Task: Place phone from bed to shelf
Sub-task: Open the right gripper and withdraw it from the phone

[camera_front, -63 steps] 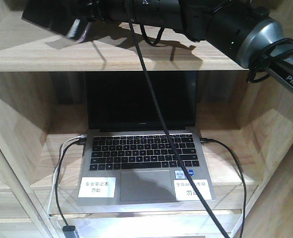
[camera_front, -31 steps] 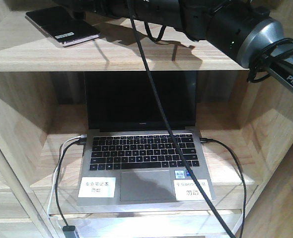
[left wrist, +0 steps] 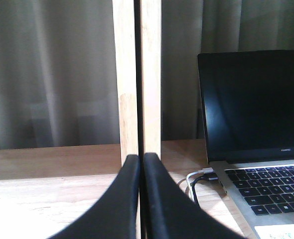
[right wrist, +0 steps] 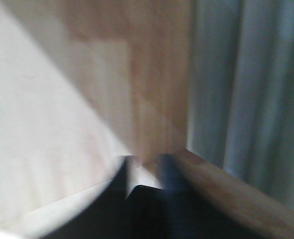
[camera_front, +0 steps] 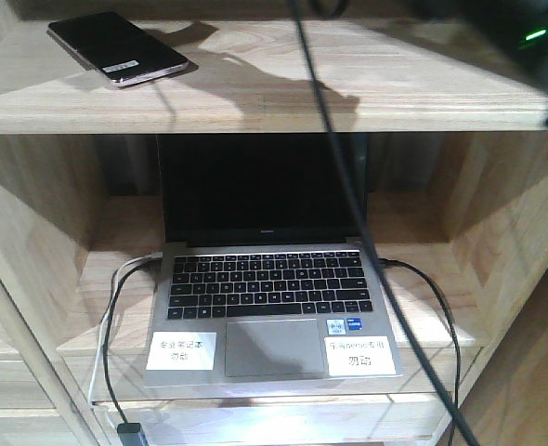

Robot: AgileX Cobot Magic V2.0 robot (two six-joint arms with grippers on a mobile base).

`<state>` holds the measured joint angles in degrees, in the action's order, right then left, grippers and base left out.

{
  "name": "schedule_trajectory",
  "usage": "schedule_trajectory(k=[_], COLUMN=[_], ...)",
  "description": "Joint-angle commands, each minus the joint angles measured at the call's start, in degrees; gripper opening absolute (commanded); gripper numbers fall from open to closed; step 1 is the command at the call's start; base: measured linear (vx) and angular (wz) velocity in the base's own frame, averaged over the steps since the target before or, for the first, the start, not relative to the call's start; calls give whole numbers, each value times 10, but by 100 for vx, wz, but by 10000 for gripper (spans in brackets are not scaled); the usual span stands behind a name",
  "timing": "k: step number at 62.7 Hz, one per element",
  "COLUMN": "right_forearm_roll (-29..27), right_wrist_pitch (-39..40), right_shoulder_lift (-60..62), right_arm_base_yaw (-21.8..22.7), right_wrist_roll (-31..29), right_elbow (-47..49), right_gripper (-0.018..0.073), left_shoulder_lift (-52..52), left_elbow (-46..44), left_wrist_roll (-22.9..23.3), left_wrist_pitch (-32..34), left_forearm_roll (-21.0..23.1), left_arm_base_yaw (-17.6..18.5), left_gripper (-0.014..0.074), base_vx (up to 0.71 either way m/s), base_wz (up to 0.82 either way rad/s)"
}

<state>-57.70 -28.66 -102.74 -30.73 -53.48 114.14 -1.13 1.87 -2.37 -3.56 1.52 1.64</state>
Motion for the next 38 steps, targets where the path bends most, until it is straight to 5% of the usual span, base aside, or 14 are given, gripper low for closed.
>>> schedule_trajectory(k=[1,15,38], right_forearm_roll=[27,118,120], right_wrist_pitch=[-6,-52,157], right_shoulder_lift=[45,94,296], right_arm_base_yaw=[2,2,2], right_wrist_roll=[23,102,94], right_elbow=[18,-44,-373], right_gripper=[-11,-5,-5], left_shoulder_lift=[-4,-4,-4], left_elbow=[-14,-14,-14], left_wrist_roll=[5,5,5], left_wrist_pitch=[39,39,39], left_forearm_roll=[6,6,6], left_arm_base_yaw=[3,3,3], left_gripper=[1,1,1], base_vx=[0,0,0], base_wz=[0,0,0])
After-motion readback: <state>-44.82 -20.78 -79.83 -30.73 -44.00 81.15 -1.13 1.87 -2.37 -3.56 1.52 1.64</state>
